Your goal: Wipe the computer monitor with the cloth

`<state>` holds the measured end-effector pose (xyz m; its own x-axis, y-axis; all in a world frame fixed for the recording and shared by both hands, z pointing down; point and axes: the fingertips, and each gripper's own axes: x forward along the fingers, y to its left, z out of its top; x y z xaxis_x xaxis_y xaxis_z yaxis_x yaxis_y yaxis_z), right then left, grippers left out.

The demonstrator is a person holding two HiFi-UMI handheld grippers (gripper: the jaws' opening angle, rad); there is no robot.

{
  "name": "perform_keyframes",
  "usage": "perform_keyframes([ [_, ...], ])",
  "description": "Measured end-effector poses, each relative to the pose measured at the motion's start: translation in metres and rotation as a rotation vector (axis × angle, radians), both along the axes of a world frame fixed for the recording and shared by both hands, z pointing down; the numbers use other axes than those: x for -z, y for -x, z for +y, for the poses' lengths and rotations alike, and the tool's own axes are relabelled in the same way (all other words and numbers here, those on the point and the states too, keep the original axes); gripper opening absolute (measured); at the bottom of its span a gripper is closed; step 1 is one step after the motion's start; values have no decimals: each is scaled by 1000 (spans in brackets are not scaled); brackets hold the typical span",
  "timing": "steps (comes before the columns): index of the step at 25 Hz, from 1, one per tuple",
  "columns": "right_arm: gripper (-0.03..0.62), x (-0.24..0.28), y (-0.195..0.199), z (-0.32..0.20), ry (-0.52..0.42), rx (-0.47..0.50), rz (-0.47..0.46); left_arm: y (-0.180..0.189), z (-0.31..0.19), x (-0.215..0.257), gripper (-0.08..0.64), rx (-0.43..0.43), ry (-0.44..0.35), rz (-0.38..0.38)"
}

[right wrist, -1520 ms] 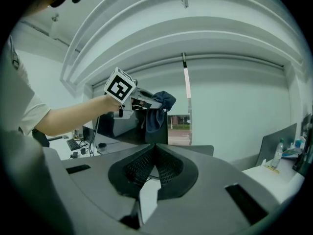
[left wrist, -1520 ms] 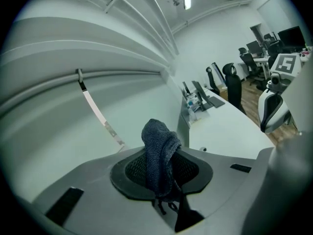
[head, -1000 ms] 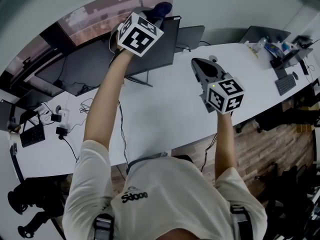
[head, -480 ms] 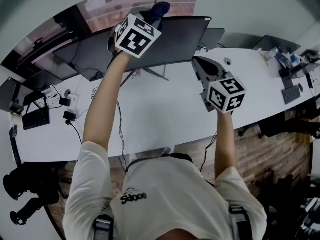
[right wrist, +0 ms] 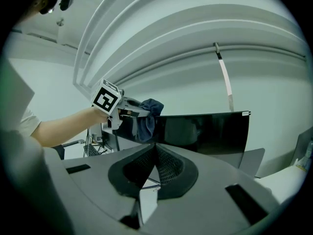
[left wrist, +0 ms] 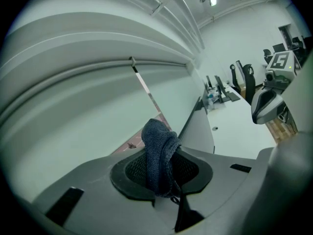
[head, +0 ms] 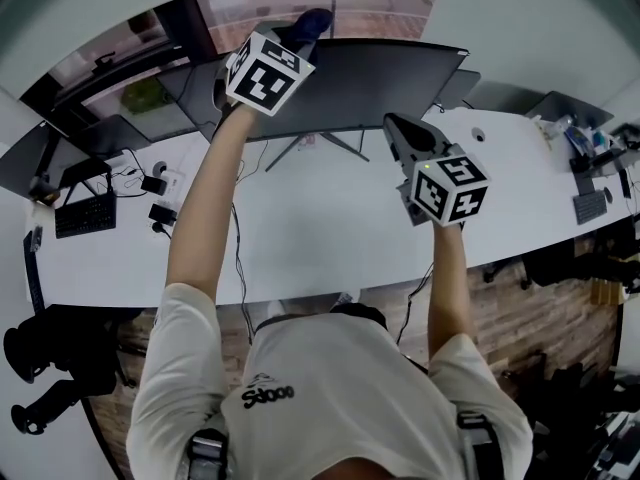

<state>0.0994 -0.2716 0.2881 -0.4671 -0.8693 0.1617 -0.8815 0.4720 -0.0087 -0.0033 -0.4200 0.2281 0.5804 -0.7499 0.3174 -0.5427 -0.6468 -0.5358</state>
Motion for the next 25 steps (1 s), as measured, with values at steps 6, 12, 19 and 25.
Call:
perform_keyframes([
  [6,6,4,50,4,-10,29,25,62,2,0,95,52,-1,0],
  [12,6,12,99,12,-60,64,106,129,4,-1,95,122,-28,-12],
  [19,6,24,144,13,-69,67,98,205,5,-2,95,198,-33,10],
  [25,6,27,177,8,-96,48,85,261,7,-5,95,254,-67,-19],
])
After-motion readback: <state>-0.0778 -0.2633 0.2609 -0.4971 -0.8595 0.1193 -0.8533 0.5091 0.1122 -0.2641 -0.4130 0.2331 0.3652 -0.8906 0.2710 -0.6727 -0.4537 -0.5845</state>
